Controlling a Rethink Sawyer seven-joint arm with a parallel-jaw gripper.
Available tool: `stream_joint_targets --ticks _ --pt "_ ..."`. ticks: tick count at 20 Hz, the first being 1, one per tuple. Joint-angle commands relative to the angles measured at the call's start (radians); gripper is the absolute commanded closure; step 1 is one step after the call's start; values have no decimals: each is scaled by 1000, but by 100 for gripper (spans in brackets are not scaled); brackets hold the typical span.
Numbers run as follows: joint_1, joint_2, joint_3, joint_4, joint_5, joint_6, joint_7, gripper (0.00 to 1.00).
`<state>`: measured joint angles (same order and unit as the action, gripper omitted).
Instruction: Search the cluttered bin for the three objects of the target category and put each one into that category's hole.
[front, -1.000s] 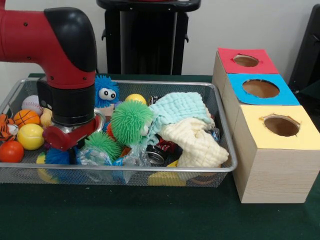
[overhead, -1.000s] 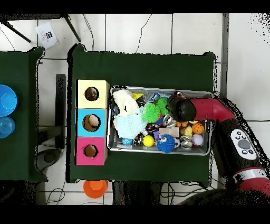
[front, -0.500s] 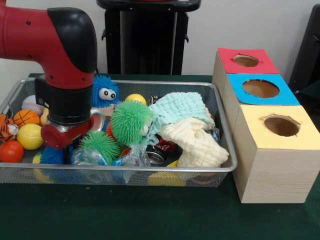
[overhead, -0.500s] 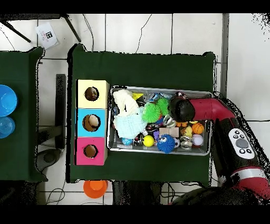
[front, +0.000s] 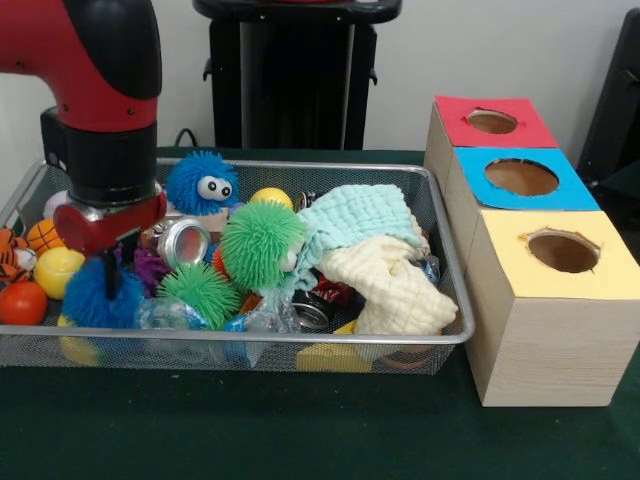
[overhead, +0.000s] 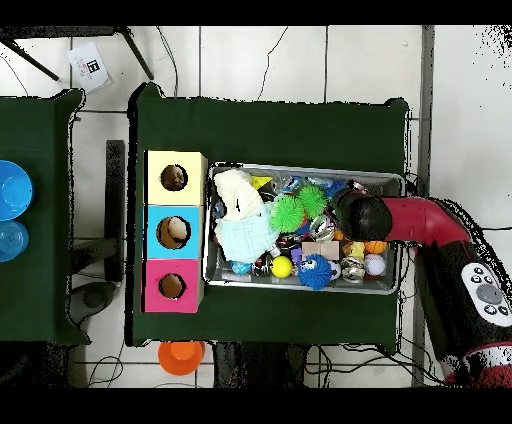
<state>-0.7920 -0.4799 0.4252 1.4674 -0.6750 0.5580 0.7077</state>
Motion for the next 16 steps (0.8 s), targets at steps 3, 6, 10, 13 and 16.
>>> stream_joint_targets --ticks 3,6,10,13,16 --pt "-8 -174 3 298 112 19 197 100" --pt "-6 -203 19 338 158 21 204 100" --pt "-3 -213 28 365 205 14 199 100" --pt "-12 -218 37 389 238 3 193 100" --pt "-25 -210 40 407 256 -15 182 100"
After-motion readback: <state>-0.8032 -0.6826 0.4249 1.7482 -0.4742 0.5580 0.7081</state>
